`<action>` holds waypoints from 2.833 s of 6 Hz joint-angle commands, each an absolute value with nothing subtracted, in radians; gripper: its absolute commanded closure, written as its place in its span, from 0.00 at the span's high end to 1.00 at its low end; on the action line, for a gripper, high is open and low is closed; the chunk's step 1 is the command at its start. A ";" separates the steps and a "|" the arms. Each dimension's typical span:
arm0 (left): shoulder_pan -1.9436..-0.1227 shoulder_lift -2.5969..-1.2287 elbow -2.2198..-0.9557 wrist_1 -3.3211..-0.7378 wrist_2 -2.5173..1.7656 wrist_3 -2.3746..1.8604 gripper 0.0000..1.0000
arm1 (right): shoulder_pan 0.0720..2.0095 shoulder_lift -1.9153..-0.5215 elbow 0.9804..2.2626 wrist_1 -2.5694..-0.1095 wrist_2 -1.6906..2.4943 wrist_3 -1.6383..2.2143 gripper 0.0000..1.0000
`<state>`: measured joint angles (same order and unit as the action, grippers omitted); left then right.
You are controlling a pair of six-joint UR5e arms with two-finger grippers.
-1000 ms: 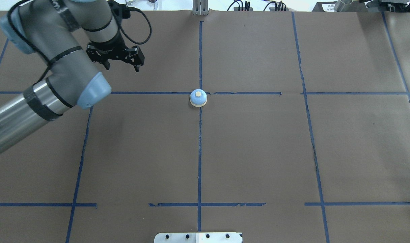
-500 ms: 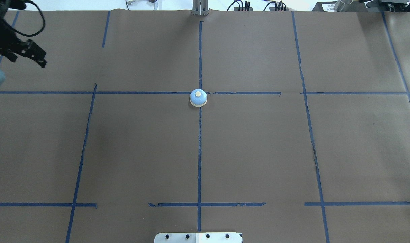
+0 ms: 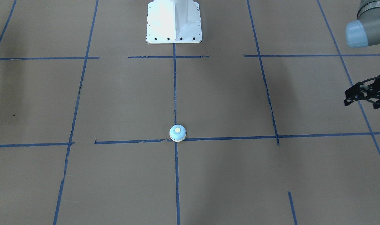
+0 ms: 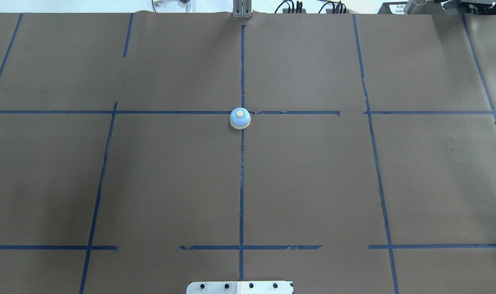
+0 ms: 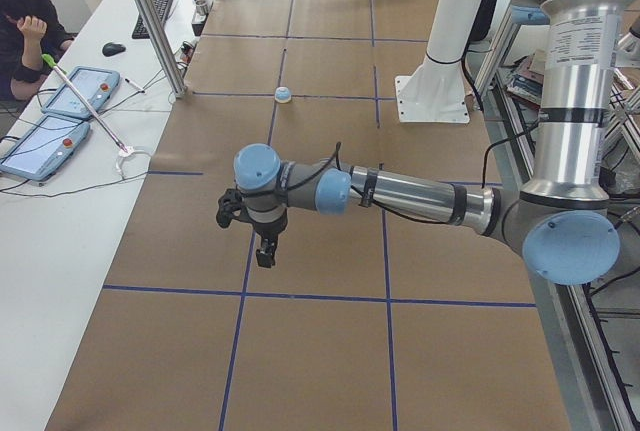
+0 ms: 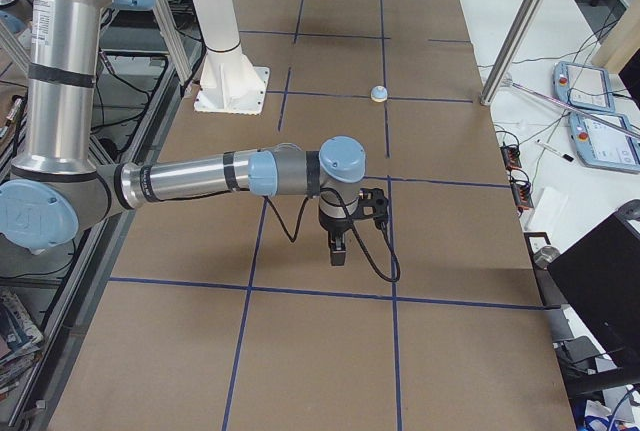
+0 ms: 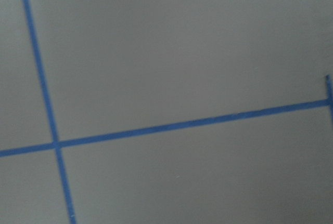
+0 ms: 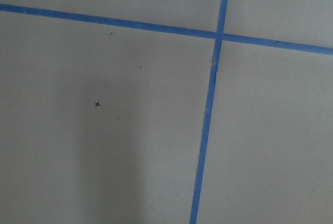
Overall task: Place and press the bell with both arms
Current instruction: 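Move the right gripper over the top of the bell, then press down on the bell's button with the right gripper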
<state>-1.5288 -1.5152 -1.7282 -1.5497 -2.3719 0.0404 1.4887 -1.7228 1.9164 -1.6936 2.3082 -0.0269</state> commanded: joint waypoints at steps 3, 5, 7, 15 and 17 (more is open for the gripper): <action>-1.632 -1.428 -1.746 -1.554 -2.370 0.118 1.00 | 1.351 -1.497 1.922 -1.694 2.399 0.141 1.00; -1.632 -1.427 -1.747 -1.552 -2.370 0.121 1.00 | 1.129 -1.282 1.914 -1.692 2.369 0.411 1.00; -1.632 -1.427 -1.746 -1.554 -2.370 0.120 1.00 | 0.841 -1.063 1.890 -1.693 2.079 0.817 1.00; -1.631 -1.427 -1.747 -1.554 -2.379 0.117 1.00 | 0.646 -0.492 1.083 -1.454 1.954 1.062 0.03; -1.631 -1.427 -1.747 -1.554 -2.381 0.112 1.00 | 0.632 -0.509 1.081 -1.456 1.954 1.062 0.03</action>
